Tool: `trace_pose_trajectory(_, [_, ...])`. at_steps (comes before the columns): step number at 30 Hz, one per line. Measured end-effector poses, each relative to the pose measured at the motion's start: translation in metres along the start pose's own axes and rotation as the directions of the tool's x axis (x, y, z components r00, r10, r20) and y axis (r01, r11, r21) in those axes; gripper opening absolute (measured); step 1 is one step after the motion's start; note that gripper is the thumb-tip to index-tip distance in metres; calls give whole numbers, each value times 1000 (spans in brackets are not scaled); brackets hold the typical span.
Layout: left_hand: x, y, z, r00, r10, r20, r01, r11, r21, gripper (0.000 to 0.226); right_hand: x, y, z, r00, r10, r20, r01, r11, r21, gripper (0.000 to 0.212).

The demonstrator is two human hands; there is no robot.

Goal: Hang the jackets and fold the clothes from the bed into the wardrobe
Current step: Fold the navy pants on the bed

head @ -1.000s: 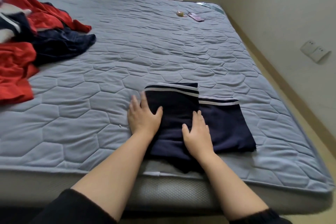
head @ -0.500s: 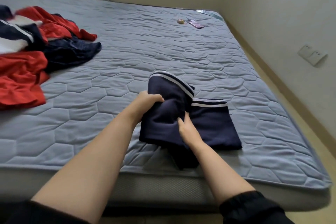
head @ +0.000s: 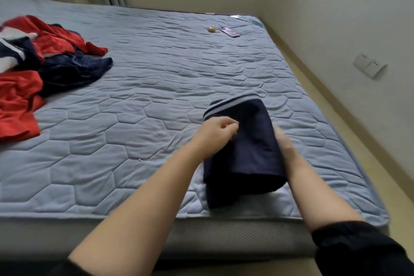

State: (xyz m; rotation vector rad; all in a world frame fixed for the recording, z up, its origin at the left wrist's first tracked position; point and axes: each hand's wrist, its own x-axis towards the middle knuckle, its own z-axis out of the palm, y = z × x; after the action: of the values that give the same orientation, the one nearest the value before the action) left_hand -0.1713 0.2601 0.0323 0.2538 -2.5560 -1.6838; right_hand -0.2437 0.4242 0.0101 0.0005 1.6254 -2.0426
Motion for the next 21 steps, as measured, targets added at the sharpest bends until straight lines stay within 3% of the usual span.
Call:
trace_pose_trajectory(2, [2,-24,12,987,143,-66,-104,904,415,28,-2,-2,-21,995,86,55,-93,984,152,59])
trace_pose_trajectory(3, [1,-36,16,988,147,-48,-99,841,533,34,-1,2,-30,992,125,34,-128,987,100,55])
trace_pose_trajectory(5, [-1,-61,26,998,40,44,-58,817,574,42,5,13,-42,987,141,-82,-155,968,-195,35])
trace_pose_trajectory(7, [-4,-80,33,994,-26,104,-31,856,516,46,7,19,-45,980,173,-95,-195,917,-349,31])
trace_pose_trajectory(11, [-5,-91,35,995,-49,86,16,939,343,48,7,19,-43,942,327,-74,-335,911,-239,20])
trace_pose_trajectory(15, [-2,-86,26,994,-65,90,47,982,184,48,4,12,-28,946,314,-82,-324,934,-154,22])
trace_pose_trajectory(17, [2,-77,19,993,-93,72,88,993,73,48,5,-4,-11,973,210,-97,-225,957,-185,15])
trace_pose_trajectory(19, [6,-67,11,991,-122,53,126,989,-82,49,6,-28,11,992,2,-128,-48,932,-358,16])
trace_pose_trajectory(21, [9,-58,2,988,-141,60,152,957,-249,48,6,-55,33,959,-270,-91,159,773,-615,17])
